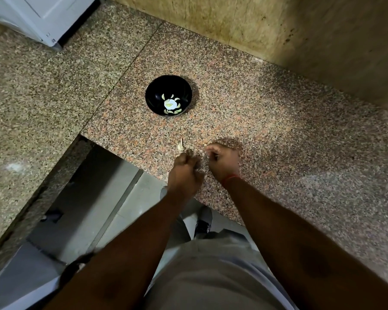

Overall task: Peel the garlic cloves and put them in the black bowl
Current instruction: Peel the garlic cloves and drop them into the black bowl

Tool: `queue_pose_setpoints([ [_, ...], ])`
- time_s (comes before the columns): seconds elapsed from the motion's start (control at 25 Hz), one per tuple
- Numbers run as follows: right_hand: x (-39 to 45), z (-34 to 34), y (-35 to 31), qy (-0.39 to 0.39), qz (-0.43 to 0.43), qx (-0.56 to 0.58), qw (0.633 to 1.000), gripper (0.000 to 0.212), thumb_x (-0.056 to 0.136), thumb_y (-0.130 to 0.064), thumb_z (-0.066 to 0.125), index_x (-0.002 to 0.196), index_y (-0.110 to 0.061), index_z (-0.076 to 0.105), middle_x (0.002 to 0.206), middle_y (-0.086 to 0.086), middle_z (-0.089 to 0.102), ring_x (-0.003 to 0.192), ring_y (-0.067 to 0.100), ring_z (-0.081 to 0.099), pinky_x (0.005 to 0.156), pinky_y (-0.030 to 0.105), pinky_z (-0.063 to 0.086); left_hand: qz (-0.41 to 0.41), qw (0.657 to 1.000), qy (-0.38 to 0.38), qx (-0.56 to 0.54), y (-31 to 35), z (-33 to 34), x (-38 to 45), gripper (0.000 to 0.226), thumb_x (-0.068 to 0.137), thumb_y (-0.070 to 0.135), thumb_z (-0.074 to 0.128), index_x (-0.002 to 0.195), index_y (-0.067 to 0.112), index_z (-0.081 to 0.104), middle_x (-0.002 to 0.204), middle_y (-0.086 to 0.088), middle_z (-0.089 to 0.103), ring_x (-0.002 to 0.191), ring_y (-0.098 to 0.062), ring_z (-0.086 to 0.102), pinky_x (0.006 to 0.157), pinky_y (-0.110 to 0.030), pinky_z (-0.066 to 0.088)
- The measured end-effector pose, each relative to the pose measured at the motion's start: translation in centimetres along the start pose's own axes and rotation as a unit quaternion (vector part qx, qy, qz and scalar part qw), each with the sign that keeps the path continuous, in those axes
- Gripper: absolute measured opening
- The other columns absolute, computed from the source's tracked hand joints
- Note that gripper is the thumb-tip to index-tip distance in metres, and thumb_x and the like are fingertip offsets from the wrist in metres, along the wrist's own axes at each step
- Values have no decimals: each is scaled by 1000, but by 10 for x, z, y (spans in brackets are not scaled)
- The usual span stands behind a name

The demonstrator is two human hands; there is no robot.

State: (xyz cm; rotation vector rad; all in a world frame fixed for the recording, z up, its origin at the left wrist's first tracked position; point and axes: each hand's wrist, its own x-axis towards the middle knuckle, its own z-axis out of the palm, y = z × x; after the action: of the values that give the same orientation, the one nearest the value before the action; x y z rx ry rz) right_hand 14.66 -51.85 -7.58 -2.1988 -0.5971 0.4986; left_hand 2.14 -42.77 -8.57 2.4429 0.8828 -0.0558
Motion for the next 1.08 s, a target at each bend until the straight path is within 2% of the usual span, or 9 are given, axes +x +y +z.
queue_pose_setpoints([
  [0.08, 5, -3, -3, -82, -75, -84, 990, 44, 90, 10, 52, 120, -15, 72, 124, 8, 72, 108, 18, 67, 99, 37, 56, 17, 1000, 10, -1, 0, 3, -4, 37, 94, 37, 63, 128, 23, 66, 131, -5, 53, 107, -21, 56, 83, -36, 58],
  [0.2, 18, -1, -9, -167, -127, -178, 961, 65, 80, 16, 47, 133, -17, 65, 138, 8, 62, 125, 22, 57, 111, 41, 48, 2, 997, 48, -60, -9, 1, -10, 22, 94, 17, 63, 110, 18, 77, 125, -4, 62, 96, -20, 65, 82, -36, 60],
  [0.4, 12, -2, -16, -218, -200, -234, 926, 72, 78, 21, 40, 136, -14, 63, 141, 7, 58, 133, 22, 49, 118, 34, 36, 1, 995, 82, -57, -27, -8, -15, 21, 87, 5, 65, 98, 13, 81, 108, -5, 71, 84, -23, 68, 79, -36, 59],
  [0.56, -5, -1, 4, -234, -217, -205, 925, 69, 74, 20, 43, 127, -15, 69, 132, 9, 65, 123, 22, 56, 108, 44, 47, -2, 994, 85, -64, -27, -9, -17, 19, 90, 13, 62, 101, 13, 78, 104, -8, 68, 80, -25, 65, 75, -37, 58],
  [0.68, 4, -8, 6, -199, -181, -180, 946, 68, 75, 17, 46, 130, -17, 67, 135, 8, 63, 123, 21, 57, 107, 42, 50, 0, 995, 81, -54, -24, -7, -14, 30, 92, 23, 60, 117, 17, 73, 114, -8, 64, 90, -27, 65, 79, -36, 59],
  [0.8, 9, -11, 0, -214, -218, -223, 926, 72, 71, 15, 50, 135, -15, 64, 134, 6, 63, 126, 23, 51, 105, 41, 49, 2, 997, 63, -38, -15, -4, -10, 34, 90, 34, 67, 122, 25, 72, 122, -3, 61, 102, -24, 62, 81, -32, 56],
  [0.88, 6, -10, 1, -224, -236, -227, 918, 68, 70, 12, 53, 132, -11, 65, 128, 6, 65, 120, 25, 53, 99, 40, 51, 6, 997, 58, -43, -12, -3, -6, 31, 86, 37, 73, 116, 27, 74, 118, -1, 62, 98, -23, 63, 77, -30, 55],
  [1.0, -7, -11, 9, -225, -238, -200, 924, 57, 68, 7, 59, 122, -8, 71, 111, 8, 65, 105, 27, 57, 85, 35, 53, 18, 996, 64, -53, -12, -2, -4, 17, 84, 31, 73, 98, 26, 79, 109, 0, 64, 91, -24, 64, 69, -32, 55],
  [1.08, -14, -11, 14, -208, -233, -180, 933, 46, 70, 2, 65, 114, -7, 74, 107, 9, 67, 101, 28, 60, 86, 37, 55, 18, 996, 68, -63, -15, -2, -6, 11, 82, 24, 72, 89, 24, 80, 105, -2, 66, 88, -26, 64, 67, -32, 53],
])
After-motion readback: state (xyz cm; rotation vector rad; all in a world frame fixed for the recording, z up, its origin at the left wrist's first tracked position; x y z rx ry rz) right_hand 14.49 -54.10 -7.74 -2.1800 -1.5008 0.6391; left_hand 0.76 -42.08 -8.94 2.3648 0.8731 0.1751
